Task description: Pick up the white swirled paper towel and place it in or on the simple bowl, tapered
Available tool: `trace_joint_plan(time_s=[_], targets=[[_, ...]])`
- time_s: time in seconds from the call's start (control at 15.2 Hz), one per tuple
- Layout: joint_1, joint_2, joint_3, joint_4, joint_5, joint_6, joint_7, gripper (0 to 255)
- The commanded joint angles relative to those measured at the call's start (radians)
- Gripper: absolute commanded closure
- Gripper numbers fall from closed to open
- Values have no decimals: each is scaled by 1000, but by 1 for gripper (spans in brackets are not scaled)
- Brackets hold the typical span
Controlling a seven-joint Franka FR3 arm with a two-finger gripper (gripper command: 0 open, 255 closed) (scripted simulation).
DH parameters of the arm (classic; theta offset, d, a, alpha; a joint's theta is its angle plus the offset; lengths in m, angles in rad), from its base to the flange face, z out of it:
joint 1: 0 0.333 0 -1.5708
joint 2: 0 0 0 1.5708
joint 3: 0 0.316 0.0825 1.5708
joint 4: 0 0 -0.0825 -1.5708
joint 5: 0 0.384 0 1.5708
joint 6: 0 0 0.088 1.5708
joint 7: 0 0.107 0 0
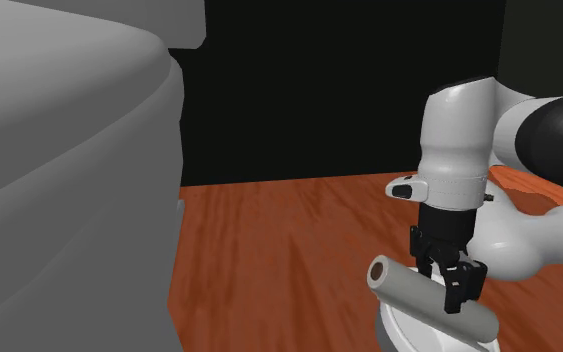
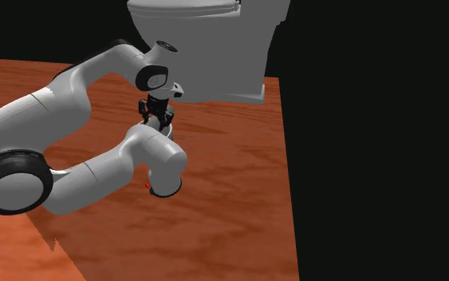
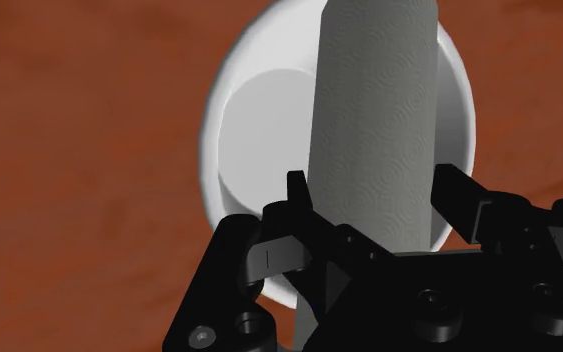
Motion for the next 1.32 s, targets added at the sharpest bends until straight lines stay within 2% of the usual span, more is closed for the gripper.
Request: trace_joint_plan(time_s=[0.0, 0.07, 0.13, 0.46, 0.73, 1.25], targets=[[2, 2, 2, -4, -1, -4, 0, 255], [3, 2, 1, -4, -1, -4, 0, 255], [2, 2, -1, -4, -4, -5, -1, 0], [3, 2, 1, -4, -1, -4, 0, 0], [-50, 88, -90, 125, -99, -57, -20, 0], [-50, 88, -90, 125, -99, -57, -20, 0]])
